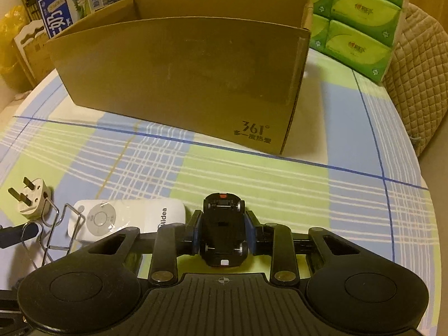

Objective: Organize rigid objects
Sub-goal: 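Close the left gripper on the wire stand while the right grasps the black toy car, then lift the wire stand and toy car off the table with both grippers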

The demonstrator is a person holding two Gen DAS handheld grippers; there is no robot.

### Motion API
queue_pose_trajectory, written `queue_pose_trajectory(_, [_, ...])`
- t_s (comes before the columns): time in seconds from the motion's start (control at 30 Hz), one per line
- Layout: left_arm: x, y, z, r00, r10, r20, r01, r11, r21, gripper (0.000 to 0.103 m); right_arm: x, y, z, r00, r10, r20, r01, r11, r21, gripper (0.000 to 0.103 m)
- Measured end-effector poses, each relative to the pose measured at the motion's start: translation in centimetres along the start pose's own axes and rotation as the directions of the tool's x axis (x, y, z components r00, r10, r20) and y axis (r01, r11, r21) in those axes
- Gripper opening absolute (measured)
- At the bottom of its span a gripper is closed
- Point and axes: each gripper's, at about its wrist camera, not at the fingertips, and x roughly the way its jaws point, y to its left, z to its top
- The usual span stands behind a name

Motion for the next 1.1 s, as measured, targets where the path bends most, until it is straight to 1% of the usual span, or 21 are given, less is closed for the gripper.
queue_pose_trajectory(0.13, [0.1, -0.1, 0.0, 1.0, 0.001, -0.006, -0.001, 1.0, 0.006, 0.052, -0.6, 0.1, -0.5, 1.0, 0.007, 0.003, -0.007, 1.0, 0.023, 0.028])
queue_pose_trajectory(0.3, [0.3, -0.2, 0.0, 1.0, 0.009, -0.01, -0.009, 1.0, 0.014, 0.059, -2.0, -0.2, -1.6, 0.999, 0.017, 0.032, -0.02, 0.996, 0.09, 0.028])
queue_pose_trajectory(0.47, [0.7, -0.6, 0.3, 1.0, 0.023, 0.007, -0.023, 0.998, 0.051, 0.059, -3.0, -0.2, -3.1, 0.999, 0.035, 0.036, -0.04, 0.988, 0.15, 0.028])
queue_pose_trajectory(0.63, [1.0, -0.7, 0.5, 0.999, 0.028, 0.016, -0.029, 0.998, 0.06, 0.058, -3.4, -0.1, -3.4, 0.999, 0.033, 0.041, -0.04, 0.985, 0.167, 0.028])
queue_pose_trajectory(0.67, [1.0, -0.7, 0.5, 1.0, 0.021, 0.016, -0.022, 0.998, 0.058, 0.054, -3.5, 0.0, -3.4, 0.999, 0.032, 0.043, -0.039, 0.986, 0.164, 0.028])
queue_pose_trajectory(0.87, [0.6, -0.7, 0.5, 1.0, 0.014, 0.024, -0.015, 0.999, 0.028, 0.052, -3.9, 0.2, -3.9, 0.999, 0.027, 0.046, -0.035, 0.983, 0.179, 0.028])
queue_pose_trajectory(1.0, [-0.1, -0.6, 0.6, 0.999, 0.011, 0.043, -0.012, 1.0, 0.024, 0.052, -4.4, 0.5, -4.4, 0.998, 0.031, 0.048, -0.04, 0.982, 0.187, 0.028])
queue_pose_trajectory(1.1, [-0.3, -0.6, 0.6, 0.999, 0.008, 0.038, -0.009, 1.0, 0.023, 0.052, -4.8, 0.6, -4.6, 0.998, 0.033, 0.049, -0.042, 0.981, 0.191, 0.028])
